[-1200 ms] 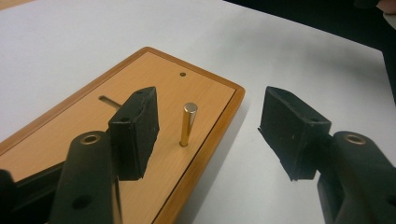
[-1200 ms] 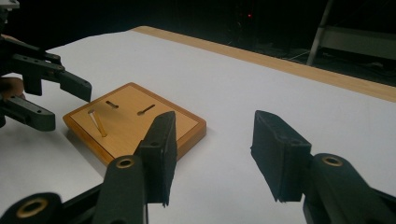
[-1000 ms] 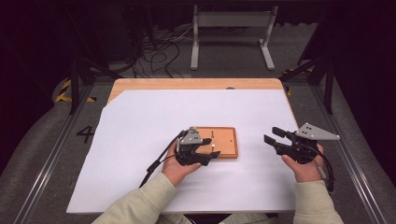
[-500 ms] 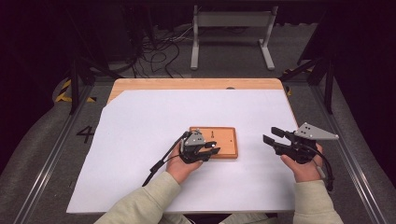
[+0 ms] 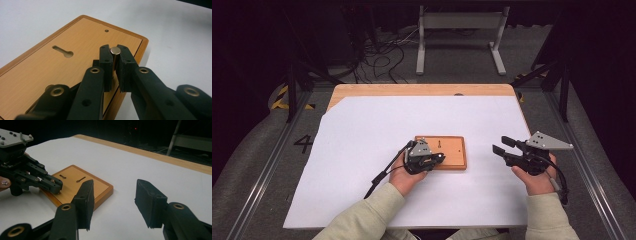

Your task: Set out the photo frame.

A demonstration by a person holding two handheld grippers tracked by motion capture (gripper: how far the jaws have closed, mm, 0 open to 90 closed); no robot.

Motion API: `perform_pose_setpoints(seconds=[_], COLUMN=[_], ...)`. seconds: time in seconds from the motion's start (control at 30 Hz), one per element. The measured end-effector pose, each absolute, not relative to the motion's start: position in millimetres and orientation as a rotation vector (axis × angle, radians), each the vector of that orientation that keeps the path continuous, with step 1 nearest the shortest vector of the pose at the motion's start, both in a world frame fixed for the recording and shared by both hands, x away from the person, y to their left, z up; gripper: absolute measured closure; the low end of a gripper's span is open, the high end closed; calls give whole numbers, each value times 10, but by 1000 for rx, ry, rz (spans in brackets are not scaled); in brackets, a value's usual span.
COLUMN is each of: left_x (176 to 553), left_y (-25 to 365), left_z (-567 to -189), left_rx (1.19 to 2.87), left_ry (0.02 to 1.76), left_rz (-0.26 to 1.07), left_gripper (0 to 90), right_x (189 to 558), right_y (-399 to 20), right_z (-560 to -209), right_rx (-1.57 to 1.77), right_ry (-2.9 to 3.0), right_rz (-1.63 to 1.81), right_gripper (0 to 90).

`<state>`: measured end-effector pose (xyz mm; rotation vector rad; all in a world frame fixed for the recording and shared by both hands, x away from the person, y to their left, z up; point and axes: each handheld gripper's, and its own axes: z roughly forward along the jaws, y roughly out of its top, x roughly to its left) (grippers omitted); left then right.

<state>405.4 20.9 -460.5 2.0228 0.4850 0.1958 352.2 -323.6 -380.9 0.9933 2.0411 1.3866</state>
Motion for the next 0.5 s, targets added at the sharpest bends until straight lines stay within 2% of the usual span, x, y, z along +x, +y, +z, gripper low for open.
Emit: perform_pose_setpoints(seconds=[0.27, 0.5], left_x=[4023, 3948], left_y=[197, 182], left_z=[-4595, -4587], left_rx=[2060, 2112], left_ry=[408, 278], left_rz=[268, 415], left_gripper=[837, 834], right_x=[3537, 3534], right_y=[-3224, -3210], right_z=[-3817, -3816], right_rx=[987, 974], right_ry=[2051, 2049], right_rz=[1390, 1370], right_gripper=[495, 491])
